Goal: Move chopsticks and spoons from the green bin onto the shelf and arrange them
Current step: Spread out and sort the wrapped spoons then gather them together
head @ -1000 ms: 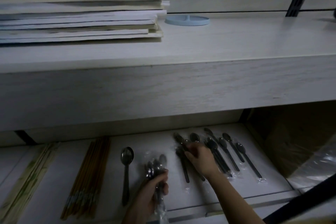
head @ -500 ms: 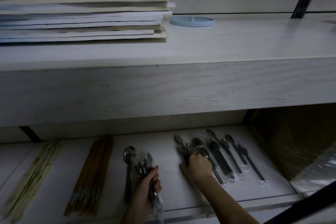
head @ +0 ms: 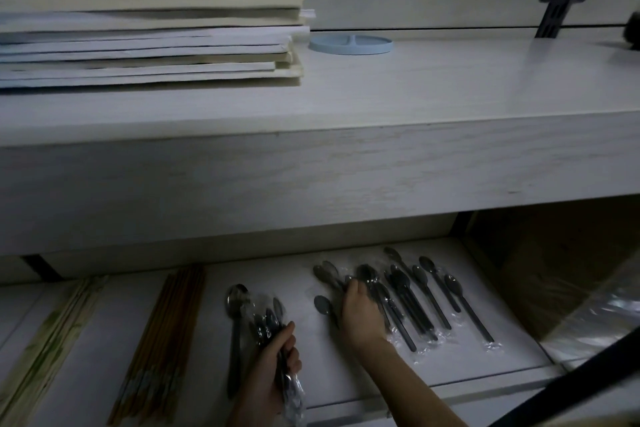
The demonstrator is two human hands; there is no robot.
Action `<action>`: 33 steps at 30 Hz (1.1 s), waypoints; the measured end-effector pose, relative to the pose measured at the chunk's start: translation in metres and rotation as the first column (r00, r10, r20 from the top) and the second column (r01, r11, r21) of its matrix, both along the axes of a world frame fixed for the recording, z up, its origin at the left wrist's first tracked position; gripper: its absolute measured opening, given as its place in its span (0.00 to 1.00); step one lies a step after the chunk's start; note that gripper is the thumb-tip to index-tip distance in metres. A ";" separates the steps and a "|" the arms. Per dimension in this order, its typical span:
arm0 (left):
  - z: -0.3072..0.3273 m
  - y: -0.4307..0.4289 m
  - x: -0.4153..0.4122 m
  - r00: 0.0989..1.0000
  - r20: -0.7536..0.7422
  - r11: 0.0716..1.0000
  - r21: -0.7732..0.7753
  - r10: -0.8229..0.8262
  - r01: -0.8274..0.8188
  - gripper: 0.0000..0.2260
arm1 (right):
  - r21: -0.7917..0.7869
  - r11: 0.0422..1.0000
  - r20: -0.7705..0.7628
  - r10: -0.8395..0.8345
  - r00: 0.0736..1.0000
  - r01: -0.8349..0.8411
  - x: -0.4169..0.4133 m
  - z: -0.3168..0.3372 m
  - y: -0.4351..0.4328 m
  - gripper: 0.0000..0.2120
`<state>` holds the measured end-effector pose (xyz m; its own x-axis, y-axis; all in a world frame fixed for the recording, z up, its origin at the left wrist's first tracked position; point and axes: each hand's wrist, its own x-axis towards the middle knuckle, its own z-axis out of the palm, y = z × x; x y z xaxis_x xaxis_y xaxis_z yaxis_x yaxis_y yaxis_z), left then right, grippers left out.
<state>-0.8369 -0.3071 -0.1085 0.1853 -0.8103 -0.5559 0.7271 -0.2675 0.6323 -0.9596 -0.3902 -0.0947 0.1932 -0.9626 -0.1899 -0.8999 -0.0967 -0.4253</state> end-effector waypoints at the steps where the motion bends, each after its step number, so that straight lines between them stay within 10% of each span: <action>1: 0.000 0.000 -0.001 1.000 -0.002 1.000 0.001 -0.003 0.003 0.16 | 0.009 1.000 -0.002 0.008 1.000 -0.008 0.004 -0.002 -0.001 0.19; 9: -0.001 0.001 0.001 1.000 0.021 1.000 0.004 -0.007 0.007 0.15 | -0.002 0.999 -0.183 0.053 0.982 -0.055 0.017 -0.013 -0.004 0.18; 28: 0.003 -0.009 -0.012 0.999 -0.018 0.999 -0.009 -0.050 0.050 0.16 | -0.012 0.990 -0.091 0.137 0.986 -0.138 0.003 -0.007 0.013 0.16; 33: 0.003 -0.013 -0.015 0.998 -0.023 0.998 -0.001 -0.067 0.067 0.15 | -0.143 0.988 0.014 -0.057 0.998 0.058 -0.023 0.013 -0.005 0.18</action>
<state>-0.8516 -0.3196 -0.1051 0.1181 -0.8206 -0.5591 0.7219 -0.3156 0.6158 -0.9826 -0.3953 -0.0821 0.1380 -0.9893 -0.0475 -0.9015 -0.1057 -0.4196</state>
